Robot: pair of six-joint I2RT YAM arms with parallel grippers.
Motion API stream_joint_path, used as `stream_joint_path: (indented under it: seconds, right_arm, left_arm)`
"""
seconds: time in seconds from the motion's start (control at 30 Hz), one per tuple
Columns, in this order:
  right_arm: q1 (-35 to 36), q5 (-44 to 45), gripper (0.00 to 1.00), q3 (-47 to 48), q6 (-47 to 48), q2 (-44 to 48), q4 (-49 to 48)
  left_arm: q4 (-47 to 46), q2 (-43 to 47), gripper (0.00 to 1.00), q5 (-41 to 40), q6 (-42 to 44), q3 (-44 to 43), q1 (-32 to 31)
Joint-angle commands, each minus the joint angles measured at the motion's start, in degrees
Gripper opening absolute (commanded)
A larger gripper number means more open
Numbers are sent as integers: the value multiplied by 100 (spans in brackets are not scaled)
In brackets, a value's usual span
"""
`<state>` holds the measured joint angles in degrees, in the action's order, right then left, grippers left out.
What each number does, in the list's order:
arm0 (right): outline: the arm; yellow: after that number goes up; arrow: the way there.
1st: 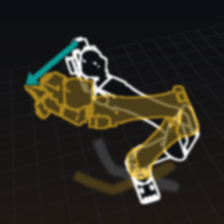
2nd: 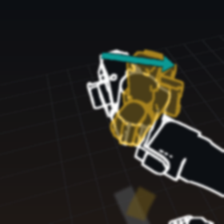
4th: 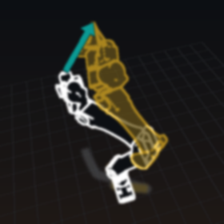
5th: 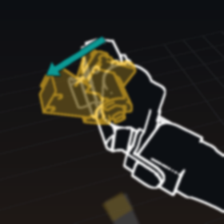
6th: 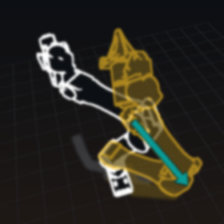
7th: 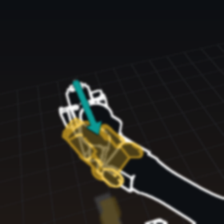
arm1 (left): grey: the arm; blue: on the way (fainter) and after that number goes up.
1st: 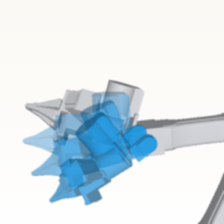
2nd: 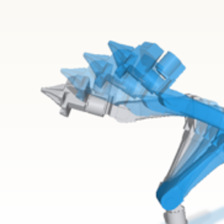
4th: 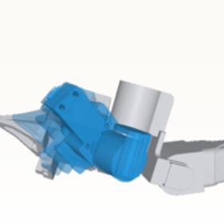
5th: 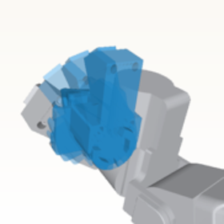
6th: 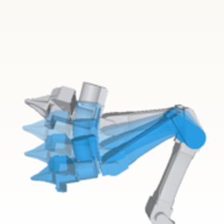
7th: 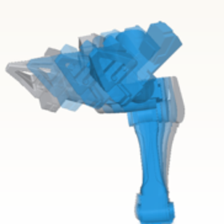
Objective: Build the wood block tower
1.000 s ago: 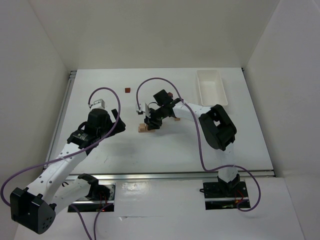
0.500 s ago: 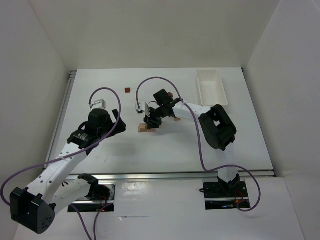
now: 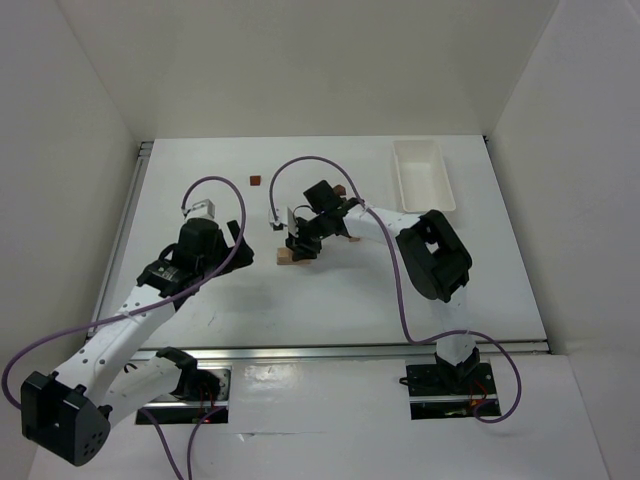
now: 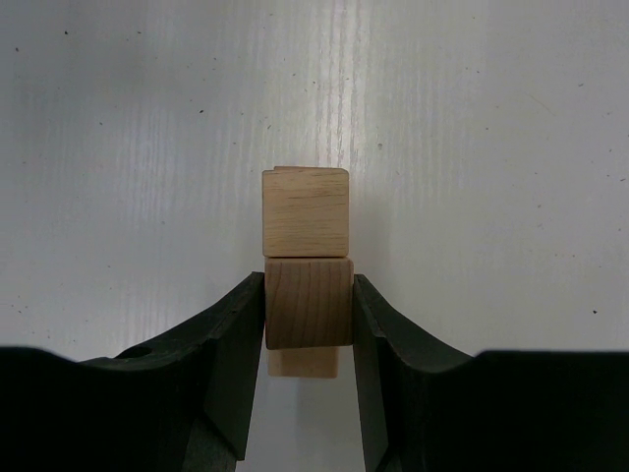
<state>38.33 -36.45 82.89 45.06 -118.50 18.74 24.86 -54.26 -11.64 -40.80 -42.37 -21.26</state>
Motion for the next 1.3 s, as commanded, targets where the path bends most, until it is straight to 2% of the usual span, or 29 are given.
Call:
stream_joint_path:
  seconds: [0.0, 0.5, 0.63, 1.27]
  right_arm:
    - [87, -99, 25, 113, 82, -15, 42]
    - [87, 15, 29, 113, 21, -68, 42]
    - [87, 15, 34, 113, 21, -68, 42]
    - [140, 120, 36, 166, 21, -121, 42]
  left_arm:
    - [-183, 12, 100, 13, 63, 45, -28]
    - [-131, 12, 100, -40, 63, 45, -80]
    - [-131, 12, 100, -40, 63, 45, -80]
    - [-131, 12, 100, -40, 63, 45, -142]
